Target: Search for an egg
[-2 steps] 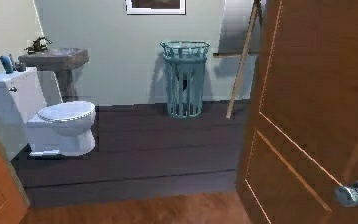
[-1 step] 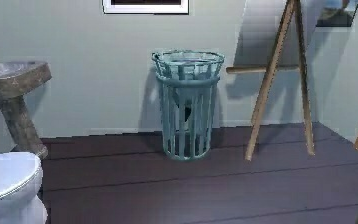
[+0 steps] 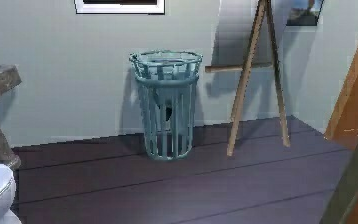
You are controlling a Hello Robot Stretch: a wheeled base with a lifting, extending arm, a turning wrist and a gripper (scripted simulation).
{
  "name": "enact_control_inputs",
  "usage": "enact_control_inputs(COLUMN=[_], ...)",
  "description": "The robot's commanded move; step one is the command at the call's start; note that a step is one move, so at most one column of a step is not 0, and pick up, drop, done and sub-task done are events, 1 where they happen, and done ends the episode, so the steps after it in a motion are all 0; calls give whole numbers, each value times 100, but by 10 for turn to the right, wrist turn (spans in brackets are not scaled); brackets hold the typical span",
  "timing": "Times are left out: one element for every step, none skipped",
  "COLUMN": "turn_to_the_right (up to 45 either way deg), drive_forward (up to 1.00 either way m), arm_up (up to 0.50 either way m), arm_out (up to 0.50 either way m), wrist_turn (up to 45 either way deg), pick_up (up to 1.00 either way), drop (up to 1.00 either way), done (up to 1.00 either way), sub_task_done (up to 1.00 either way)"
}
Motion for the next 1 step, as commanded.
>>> enact_control_inputs(turn_to_the_right=[0], drive_forward=[55], arm_up=[0], arm_out=[0], wrist_turn=[0], pick_up=[0], drop=[0], done=[0], sub_task_done=[0])
